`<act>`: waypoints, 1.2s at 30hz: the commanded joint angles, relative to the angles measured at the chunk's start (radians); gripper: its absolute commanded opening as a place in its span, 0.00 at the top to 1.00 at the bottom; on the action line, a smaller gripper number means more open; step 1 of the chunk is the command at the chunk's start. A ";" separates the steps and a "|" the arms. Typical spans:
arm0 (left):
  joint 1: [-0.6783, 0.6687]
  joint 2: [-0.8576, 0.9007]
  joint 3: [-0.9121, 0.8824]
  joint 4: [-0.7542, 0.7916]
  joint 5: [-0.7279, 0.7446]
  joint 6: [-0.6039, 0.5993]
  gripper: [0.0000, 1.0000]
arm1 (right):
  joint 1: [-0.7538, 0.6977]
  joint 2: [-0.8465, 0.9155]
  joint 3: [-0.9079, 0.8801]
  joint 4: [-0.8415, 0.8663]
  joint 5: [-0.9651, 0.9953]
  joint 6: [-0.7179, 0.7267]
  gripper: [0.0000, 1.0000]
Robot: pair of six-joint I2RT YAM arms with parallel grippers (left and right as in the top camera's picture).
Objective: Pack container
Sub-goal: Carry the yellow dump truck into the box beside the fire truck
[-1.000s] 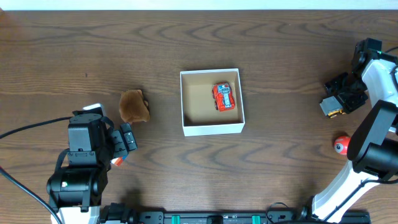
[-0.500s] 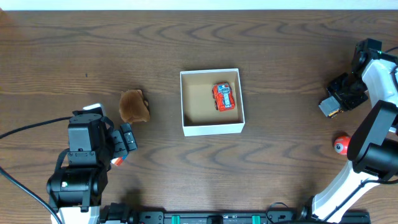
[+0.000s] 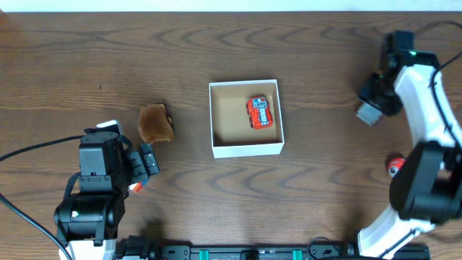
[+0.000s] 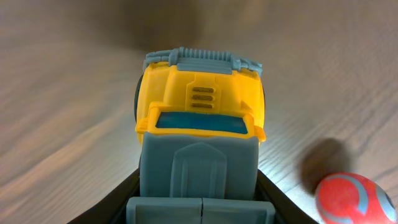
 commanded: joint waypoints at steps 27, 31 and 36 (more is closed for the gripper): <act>0.006 0.000 0.023 -0.003 -0.012 -0.013 0.02 | 0.804 -0.056 0.008 0.325 -0.035 -0.019 0.99; 0.006 0.000 0.023 -0.003 -0.012 -0.013 0.02 | 0.801 0.013 0.008 0.336 -0.030 -0.019 0.99; 0.006 0.000 0.023 -0.003 -0.012 -0.013 0.02 | 0.782 0.071 0.008 0.372 -0.016 -0.019 0.99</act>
